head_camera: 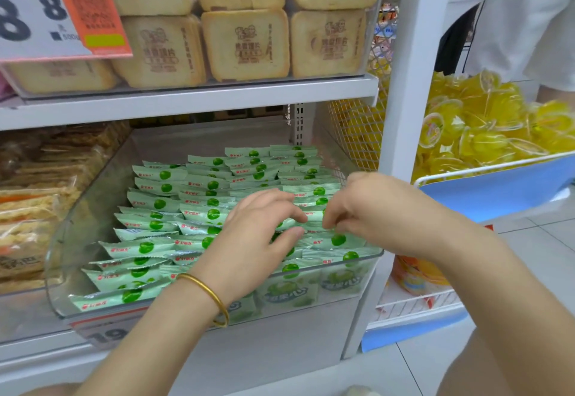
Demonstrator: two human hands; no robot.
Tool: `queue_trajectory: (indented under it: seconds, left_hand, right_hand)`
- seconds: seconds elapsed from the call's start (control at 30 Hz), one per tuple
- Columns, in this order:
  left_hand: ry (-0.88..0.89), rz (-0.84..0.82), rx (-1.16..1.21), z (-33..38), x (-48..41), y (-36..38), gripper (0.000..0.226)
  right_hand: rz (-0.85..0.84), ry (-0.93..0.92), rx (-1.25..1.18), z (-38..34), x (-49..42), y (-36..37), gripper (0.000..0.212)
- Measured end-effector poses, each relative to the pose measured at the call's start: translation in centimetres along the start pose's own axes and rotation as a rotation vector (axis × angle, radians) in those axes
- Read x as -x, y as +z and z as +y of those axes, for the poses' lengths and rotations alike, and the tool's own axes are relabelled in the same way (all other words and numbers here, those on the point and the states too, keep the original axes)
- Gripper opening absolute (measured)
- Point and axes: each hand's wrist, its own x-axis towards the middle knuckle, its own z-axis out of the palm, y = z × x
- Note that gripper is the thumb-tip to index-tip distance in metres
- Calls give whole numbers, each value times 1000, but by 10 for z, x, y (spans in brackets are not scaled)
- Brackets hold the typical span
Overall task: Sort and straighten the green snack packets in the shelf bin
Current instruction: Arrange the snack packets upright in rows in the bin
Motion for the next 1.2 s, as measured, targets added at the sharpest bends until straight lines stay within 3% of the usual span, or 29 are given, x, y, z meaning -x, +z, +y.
queue_trajectory:
  seconds: [0.1,0.3,0.5,0.63,0.77,0.9,1.0,1.1,1.2]
  left_hand:
    - [-38,-18,-30,0,-6,7,25]
    - [-75,-86,-123,-2,-12,12,41]
    - [-68,-90,-140,-1,-13,10,47]
    - [-53,-53,-72,-1,-12,7,60]
    - [-59,77,314,6,-11,-6,53]
    - [-58,202,677,9,-9,-15,40]
    - [-81,316,794,7,-6,-21,43]
    - [-107,388,888,1,-2,-27,47]
    - [-100,393,874,-4,4,-30,51]
  right_hand:
    - [70,31,-15,1,-7,0,18]
    - [-29,5,249,-10,-15,16,12]
    - [50,15,115,-3,-4,15,12]
    - [269,30,-75,0,0,11,6]
    - [600,-12,-277,2,-7,8,11]
    - [757,-9,-604,-3,-22,7,14]
    - [777,15,-808,-9,-26,14,28]
    - [651,0,-1105,-15,-24,26,35]
    - [551,1,-1216,-21,-27,32,34]
